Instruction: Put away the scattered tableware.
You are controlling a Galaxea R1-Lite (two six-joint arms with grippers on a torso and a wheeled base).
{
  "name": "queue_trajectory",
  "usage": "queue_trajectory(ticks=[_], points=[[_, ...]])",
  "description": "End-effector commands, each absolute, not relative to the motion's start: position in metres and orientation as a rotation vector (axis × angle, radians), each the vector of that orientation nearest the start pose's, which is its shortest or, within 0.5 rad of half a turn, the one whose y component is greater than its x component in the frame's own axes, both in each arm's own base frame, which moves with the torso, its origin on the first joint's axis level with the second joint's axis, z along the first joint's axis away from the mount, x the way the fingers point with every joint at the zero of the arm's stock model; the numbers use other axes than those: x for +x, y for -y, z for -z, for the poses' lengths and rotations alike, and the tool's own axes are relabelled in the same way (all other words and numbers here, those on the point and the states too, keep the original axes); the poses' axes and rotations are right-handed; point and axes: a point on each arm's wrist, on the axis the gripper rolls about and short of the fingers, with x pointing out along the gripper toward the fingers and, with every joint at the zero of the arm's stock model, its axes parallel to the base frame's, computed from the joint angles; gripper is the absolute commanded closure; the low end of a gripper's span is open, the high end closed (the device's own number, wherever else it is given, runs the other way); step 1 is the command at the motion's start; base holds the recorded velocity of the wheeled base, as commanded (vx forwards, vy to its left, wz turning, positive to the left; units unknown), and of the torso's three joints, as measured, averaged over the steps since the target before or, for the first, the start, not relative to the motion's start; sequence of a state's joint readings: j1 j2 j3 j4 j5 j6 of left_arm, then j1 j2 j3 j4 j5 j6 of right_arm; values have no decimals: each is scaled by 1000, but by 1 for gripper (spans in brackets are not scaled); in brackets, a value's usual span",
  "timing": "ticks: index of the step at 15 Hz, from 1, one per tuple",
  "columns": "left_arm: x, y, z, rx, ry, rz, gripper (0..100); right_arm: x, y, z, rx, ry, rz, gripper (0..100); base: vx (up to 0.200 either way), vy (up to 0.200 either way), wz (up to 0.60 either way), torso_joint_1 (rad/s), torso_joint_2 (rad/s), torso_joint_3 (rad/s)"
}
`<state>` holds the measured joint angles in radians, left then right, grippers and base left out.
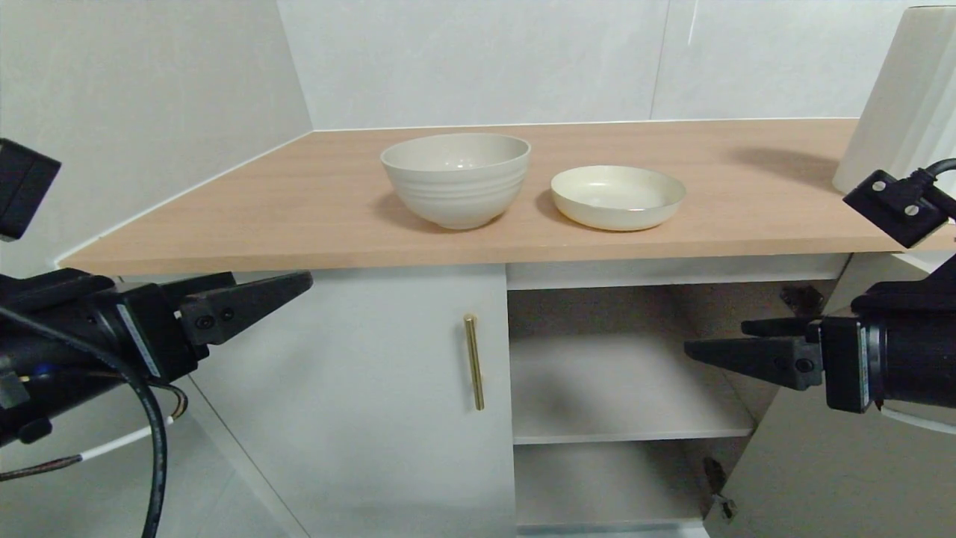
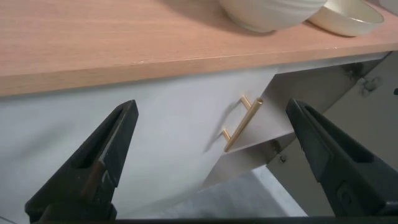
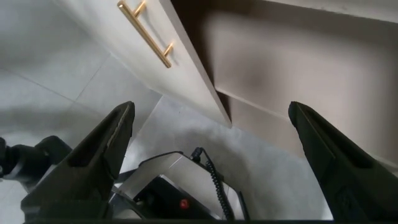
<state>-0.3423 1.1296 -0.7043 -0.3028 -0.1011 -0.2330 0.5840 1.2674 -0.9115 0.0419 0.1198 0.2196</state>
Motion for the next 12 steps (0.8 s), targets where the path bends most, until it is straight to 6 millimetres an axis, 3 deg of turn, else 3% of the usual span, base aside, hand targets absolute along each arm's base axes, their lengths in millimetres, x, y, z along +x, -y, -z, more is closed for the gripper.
queue_trajectory(ticks=[1, 6, 12], points=[[155, 57, -255, -214, -177, 426, 0, 160, -109, -257, 112, -466, -648, 0, 0, 0, 0, 0, 0, 0], [155, 58, -254, -215, -182, 427, 0, 160, -109, -254, 98, -471, -653, 0, 0, 0, 0, 57, -176, -199], [162, 60, -249, -212, -213, 421, 0, 162, -110, -253, 96, -478, -649, 0, 0, 0, 0, 144, -491, -301]])
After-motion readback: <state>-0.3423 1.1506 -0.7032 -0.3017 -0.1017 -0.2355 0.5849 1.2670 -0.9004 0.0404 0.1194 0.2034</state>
